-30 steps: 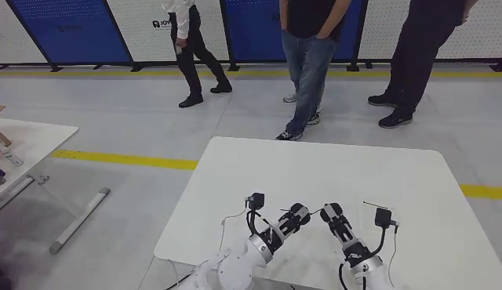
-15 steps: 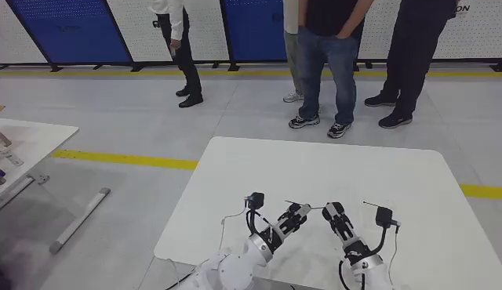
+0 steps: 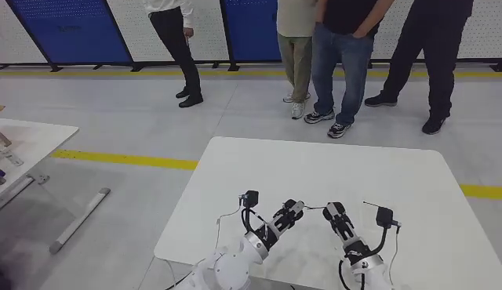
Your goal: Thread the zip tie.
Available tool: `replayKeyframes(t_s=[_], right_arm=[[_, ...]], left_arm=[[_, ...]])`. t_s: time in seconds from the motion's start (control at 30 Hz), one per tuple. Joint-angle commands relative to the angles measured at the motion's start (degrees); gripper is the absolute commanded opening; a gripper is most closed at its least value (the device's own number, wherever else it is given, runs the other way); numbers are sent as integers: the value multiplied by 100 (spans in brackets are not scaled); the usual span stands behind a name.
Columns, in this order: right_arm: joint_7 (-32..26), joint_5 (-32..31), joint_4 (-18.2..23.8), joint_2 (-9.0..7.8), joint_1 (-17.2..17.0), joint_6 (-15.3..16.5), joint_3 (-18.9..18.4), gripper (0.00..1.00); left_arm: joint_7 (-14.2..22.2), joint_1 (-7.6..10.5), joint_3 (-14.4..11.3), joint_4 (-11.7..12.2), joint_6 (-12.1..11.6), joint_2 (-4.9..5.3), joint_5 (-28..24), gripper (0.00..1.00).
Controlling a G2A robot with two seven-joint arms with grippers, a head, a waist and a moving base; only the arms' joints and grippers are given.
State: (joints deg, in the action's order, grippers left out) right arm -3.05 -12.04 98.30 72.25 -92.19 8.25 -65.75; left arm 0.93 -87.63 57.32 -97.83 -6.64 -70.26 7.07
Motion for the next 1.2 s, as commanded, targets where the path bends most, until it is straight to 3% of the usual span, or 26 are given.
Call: replayKeyframes(t_s=[0.0, 0.1, 0.43, 0.47, 0.5, 0.53, 0.9, 1.17], right_arm=[[-5, -11, 1, 3, 3, -10, 2, 0], [-12, -19, 1, 9, 5, -8, -1, 0], [-90, -37, -11, 22, 17, 6, -14, 0], [-129, -32, -13, 22, 22, 14, -9, 15], [-147, -35, -22, 22, 32, 11, -13, 97], [-148, -36, -27, 25, 42, 14, -13, 100], [-204, -149, -109, 9, -67, 191, -111, 100], [-290, -85, -106, 11, -50, 190, -103, 100]], left_arm=[[7, 5, -3, 8, 2, -2, -3, 9], [18, 15, -10, 21, 3, -6, -5, 0], [99, 42, -52, 37, 3, -20, -59, 0], [110, 39, -56, 27, 12, -23, -104, 0], [115, 40, -53, 17, 39, -25, -134, 0], [80, 36, -47, -8, 77, -28, -158, 0], [-365, -88, 159, -327, 427, -60, -686, 0], [-340, -125, 166, -416, 479, -61, -712, 0]])
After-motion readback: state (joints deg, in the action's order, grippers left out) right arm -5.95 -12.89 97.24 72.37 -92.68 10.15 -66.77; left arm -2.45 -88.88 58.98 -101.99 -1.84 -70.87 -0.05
